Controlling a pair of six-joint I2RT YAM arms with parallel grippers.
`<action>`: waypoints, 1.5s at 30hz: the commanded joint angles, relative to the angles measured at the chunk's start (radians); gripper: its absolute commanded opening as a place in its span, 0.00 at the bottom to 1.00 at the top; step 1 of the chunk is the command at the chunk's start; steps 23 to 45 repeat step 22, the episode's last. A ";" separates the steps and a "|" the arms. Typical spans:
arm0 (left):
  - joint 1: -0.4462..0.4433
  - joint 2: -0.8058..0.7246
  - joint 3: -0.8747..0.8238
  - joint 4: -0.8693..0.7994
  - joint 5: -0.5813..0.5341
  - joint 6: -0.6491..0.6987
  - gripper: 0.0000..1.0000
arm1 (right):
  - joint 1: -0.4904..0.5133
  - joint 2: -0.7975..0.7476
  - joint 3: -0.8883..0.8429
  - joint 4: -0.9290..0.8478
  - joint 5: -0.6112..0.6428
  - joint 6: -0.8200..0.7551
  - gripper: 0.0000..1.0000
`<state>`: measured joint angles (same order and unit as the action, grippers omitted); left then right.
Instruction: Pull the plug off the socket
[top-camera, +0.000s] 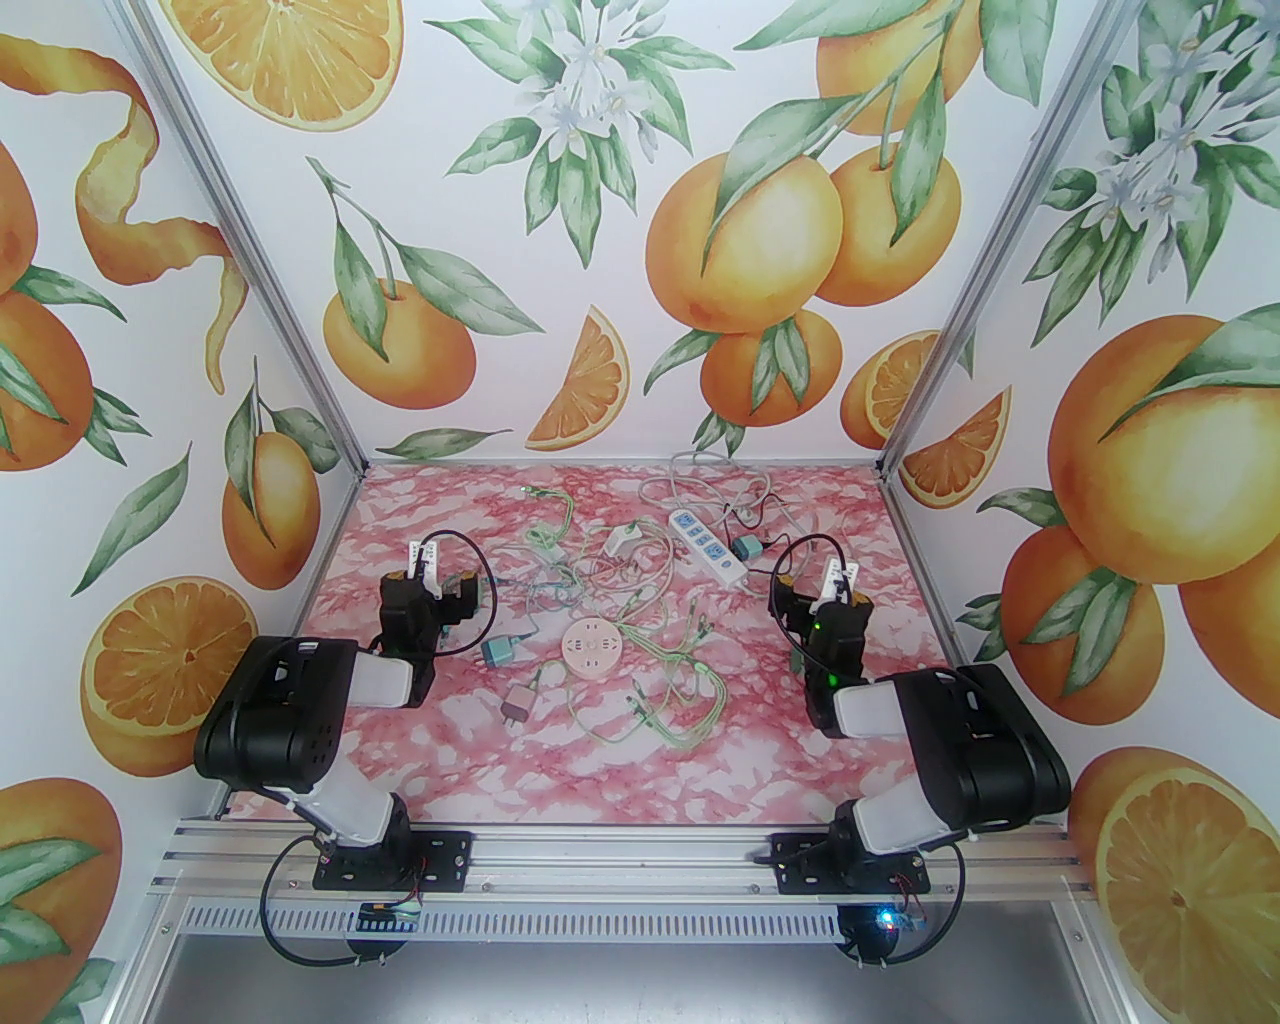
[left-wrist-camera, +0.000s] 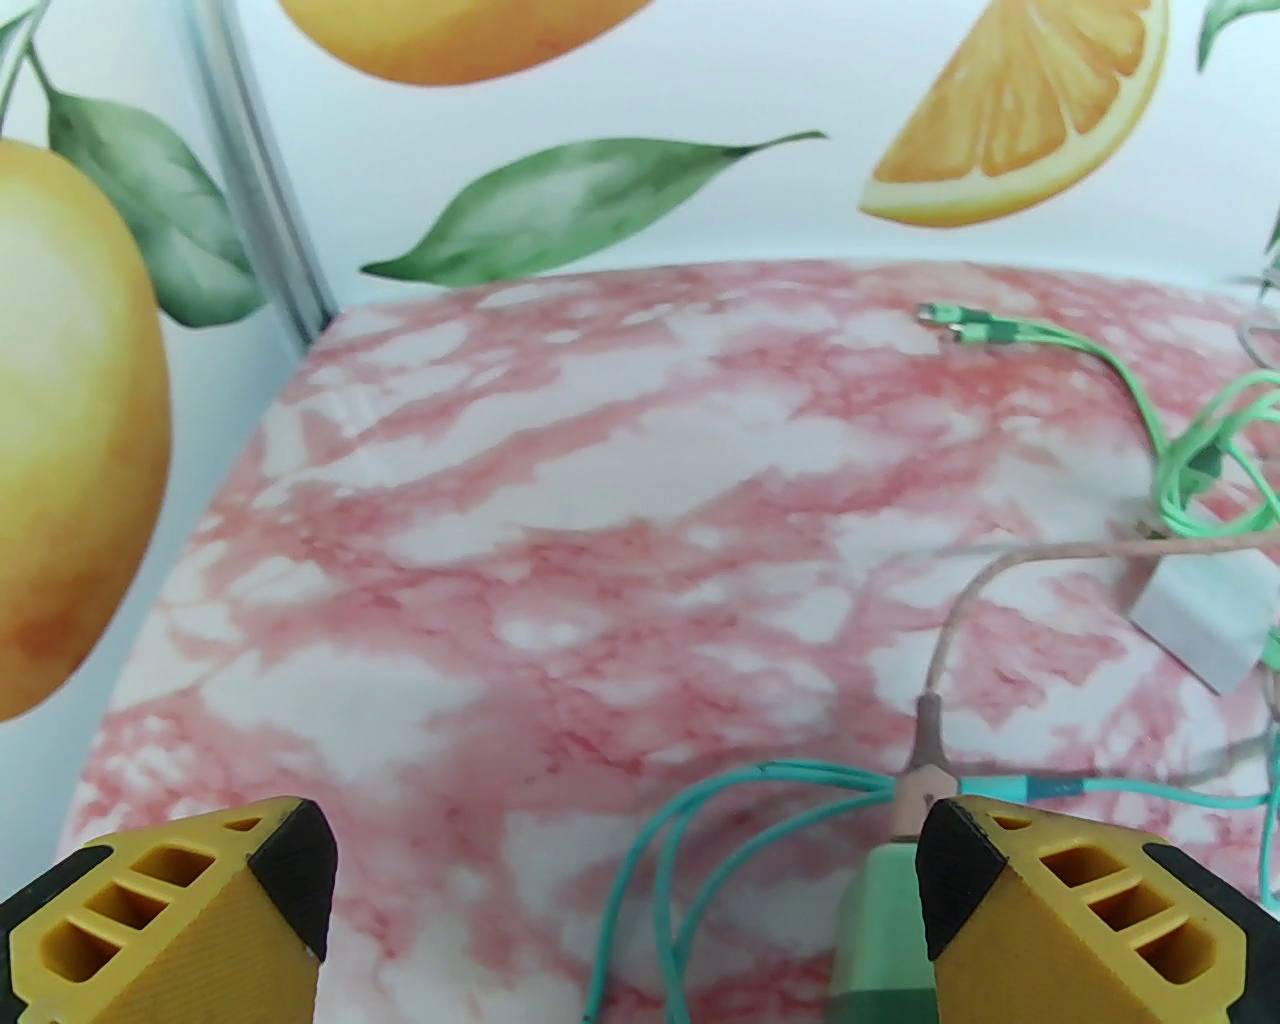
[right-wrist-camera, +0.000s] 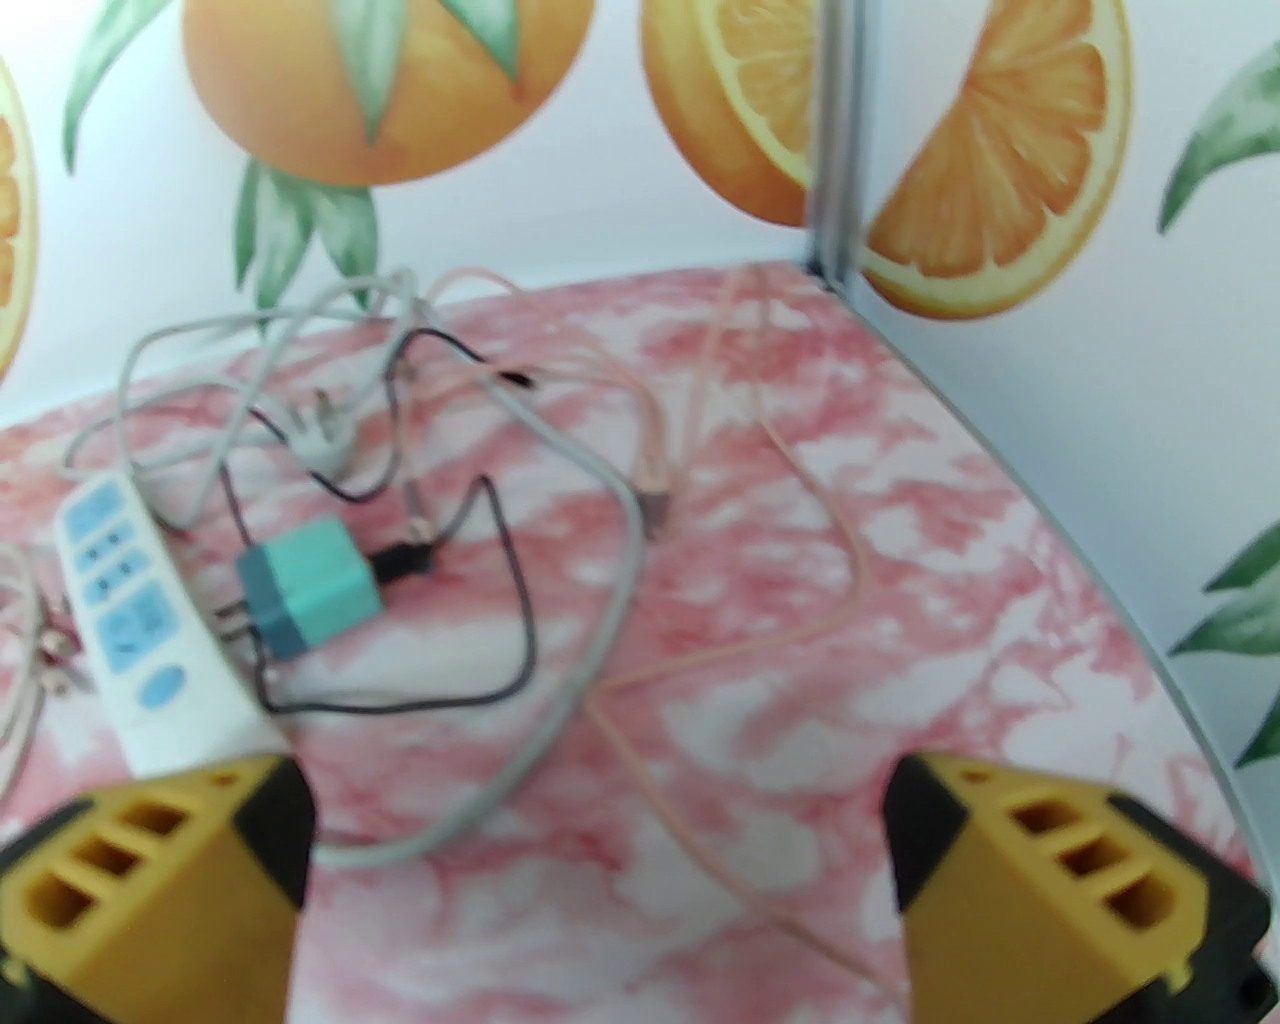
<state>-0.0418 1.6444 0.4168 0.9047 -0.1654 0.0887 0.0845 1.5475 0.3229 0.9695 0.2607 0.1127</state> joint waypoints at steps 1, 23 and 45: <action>0.003 0.002 -0.003 0.076 0.032 0.017 1.00 | -0.001 0.008 0.041 -0.011 -0.077 -0.033 1.00; 0.002 -0.003 -0.004 0.069 0.032 0.017 1.00 | 0.000 0.006 0.044 -0.020 -0.083 -0.038 1.00; 0.002 -0.003 -0.004 0.069 0.032 0.017 1.00 | 0.000 0.006 0.044 -0.020 -0.083 -0.038 1.00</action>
